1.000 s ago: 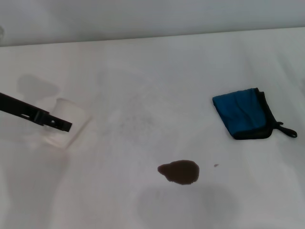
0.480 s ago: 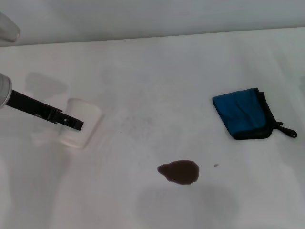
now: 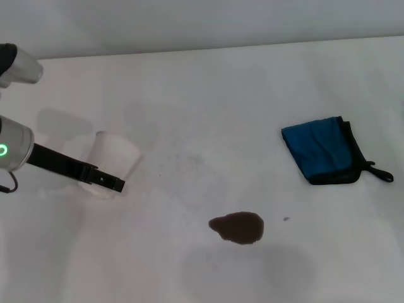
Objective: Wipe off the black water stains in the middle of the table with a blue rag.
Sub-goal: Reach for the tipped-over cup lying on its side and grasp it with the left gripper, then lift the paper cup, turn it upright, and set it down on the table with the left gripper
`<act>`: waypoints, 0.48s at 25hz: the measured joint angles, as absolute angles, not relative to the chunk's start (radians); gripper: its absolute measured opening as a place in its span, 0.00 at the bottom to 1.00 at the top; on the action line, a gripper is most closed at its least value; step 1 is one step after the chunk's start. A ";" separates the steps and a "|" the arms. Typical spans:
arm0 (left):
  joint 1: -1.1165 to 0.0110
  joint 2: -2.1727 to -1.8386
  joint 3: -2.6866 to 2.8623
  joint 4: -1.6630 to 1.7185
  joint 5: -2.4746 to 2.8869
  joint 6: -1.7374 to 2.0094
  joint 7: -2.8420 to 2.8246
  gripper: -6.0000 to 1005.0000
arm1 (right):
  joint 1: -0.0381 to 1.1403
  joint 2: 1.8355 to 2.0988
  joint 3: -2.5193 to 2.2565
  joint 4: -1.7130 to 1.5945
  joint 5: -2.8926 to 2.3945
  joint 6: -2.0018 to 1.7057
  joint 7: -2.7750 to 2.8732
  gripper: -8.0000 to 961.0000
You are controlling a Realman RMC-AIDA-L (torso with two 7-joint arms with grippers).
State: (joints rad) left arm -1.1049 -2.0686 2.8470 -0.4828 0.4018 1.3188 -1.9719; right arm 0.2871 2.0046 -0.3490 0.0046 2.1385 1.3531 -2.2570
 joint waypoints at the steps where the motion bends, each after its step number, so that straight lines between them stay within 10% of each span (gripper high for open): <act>1: -1.105 -2.068 2.847 -0.483 0.402 1.319 -1.978 0.87 | 0.287 2.005 -0.349 0.003 2.139 1.353 -2.257 0.89; 12: -1.126 -2.063 2.847 -0.508 0.406 1.318 -1.983 0.87 | 0.293 2.005 -0.350 0.000 2.141 1.338 -2.260 0.89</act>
